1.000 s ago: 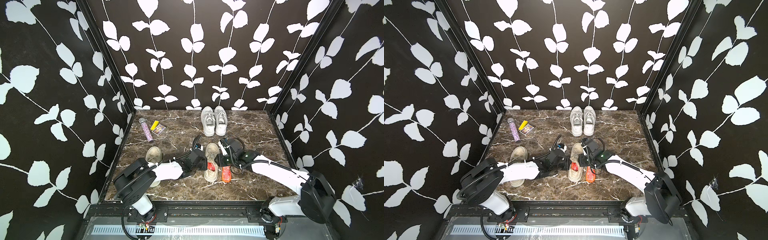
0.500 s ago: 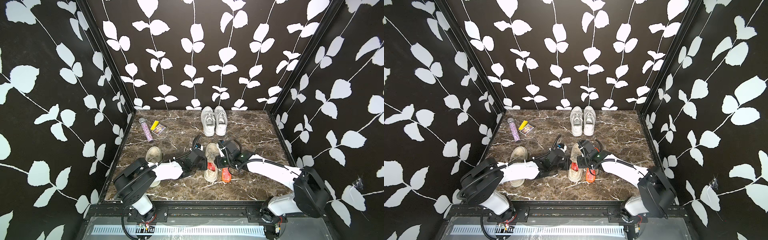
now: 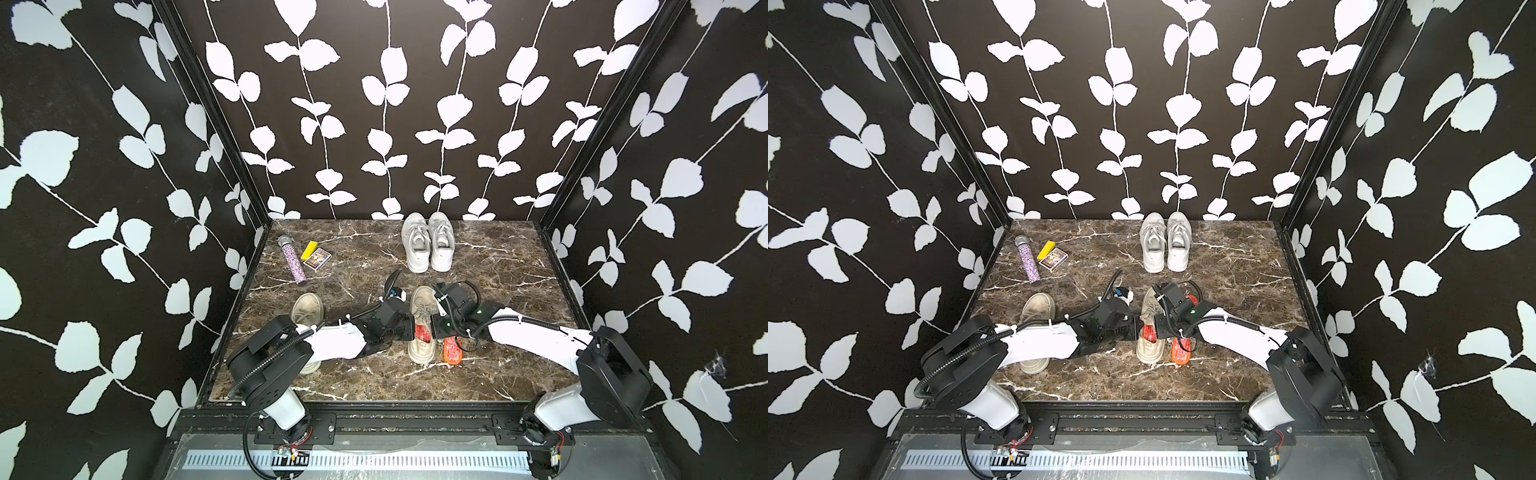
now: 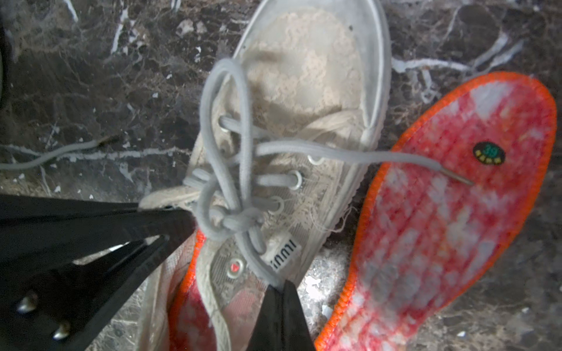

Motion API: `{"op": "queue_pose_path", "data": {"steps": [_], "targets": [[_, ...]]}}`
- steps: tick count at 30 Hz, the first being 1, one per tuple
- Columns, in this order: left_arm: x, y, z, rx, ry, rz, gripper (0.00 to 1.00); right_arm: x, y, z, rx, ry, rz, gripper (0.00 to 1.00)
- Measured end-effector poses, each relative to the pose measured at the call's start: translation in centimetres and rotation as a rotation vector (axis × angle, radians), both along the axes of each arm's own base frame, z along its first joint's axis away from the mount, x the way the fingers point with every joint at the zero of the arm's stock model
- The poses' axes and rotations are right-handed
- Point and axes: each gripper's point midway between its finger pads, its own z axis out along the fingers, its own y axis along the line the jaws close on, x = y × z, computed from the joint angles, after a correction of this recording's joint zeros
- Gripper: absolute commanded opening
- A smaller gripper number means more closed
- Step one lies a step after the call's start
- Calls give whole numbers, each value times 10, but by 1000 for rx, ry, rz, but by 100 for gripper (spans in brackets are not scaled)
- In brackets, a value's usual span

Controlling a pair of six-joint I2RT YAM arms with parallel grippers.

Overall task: Remove the insole from the shoe
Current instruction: Untie the shoelace on the shoe.

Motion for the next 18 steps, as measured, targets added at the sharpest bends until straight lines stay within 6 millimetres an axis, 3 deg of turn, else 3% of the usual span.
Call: {"op": "queue_pose_path", "data": {"steps": [5,18], "targets": [[1,0,0,2,-2,3,0,3,-7,3,-31,-26,-16,0],[3,4,0,9,-15,20,0,13,-40,31,-102,-158,-127,0]]}}
